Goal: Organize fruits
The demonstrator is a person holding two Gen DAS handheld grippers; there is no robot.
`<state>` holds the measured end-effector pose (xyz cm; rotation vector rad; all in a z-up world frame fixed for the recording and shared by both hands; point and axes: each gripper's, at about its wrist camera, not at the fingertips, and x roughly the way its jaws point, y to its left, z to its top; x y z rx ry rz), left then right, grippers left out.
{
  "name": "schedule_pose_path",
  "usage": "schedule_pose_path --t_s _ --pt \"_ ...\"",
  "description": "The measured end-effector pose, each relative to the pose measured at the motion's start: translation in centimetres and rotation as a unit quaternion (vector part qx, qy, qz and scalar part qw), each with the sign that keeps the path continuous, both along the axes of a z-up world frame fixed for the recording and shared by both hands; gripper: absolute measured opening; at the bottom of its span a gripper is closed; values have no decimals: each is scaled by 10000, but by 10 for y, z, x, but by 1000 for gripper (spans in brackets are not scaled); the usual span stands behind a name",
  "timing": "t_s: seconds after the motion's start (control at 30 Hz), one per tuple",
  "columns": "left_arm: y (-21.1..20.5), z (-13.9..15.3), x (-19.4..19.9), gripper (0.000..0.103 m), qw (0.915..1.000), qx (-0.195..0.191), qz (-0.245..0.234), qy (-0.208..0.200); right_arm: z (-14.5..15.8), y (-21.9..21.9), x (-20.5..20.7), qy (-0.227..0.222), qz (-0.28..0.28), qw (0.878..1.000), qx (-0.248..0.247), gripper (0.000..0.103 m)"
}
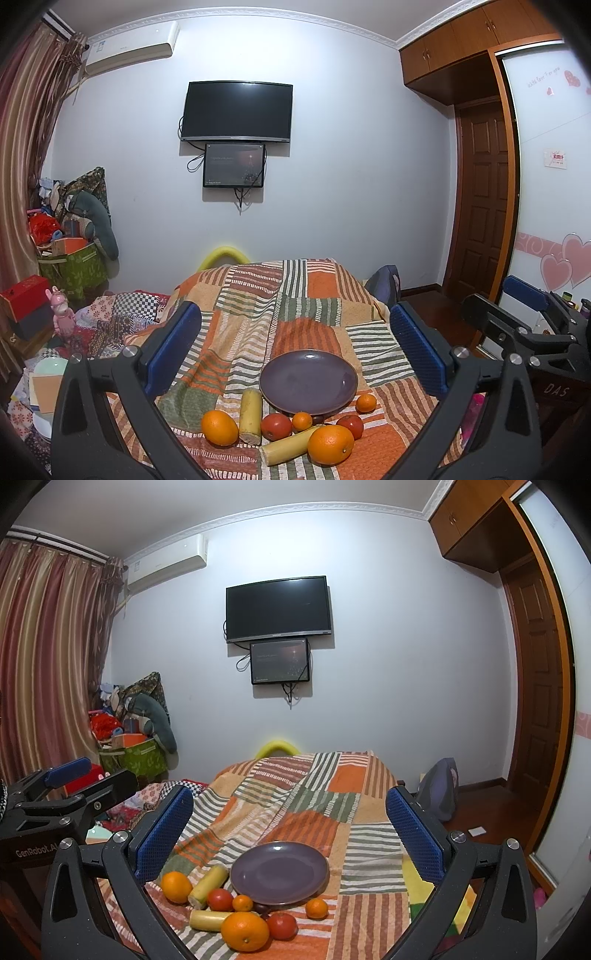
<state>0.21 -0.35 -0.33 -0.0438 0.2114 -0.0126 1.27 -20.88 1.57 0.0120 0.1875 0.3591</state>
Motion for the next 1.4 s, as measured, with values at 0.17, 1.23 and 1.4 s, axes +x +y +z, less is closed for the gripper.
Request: schedule_pose_path --t_s 0.17,1.23,1.4 --pt "0 0 0 103 10000 0 3 1 1 0 0 -3 -4 10000 -3 103" --pt "28 -39 41 68 9943 -197 -91 1048 -52 6 35 1311 543 9893 -341 65" --pt "38 -66 56 63 9884 -103 -50 1517 -71 11 41 1686 675 9819 -531 57"
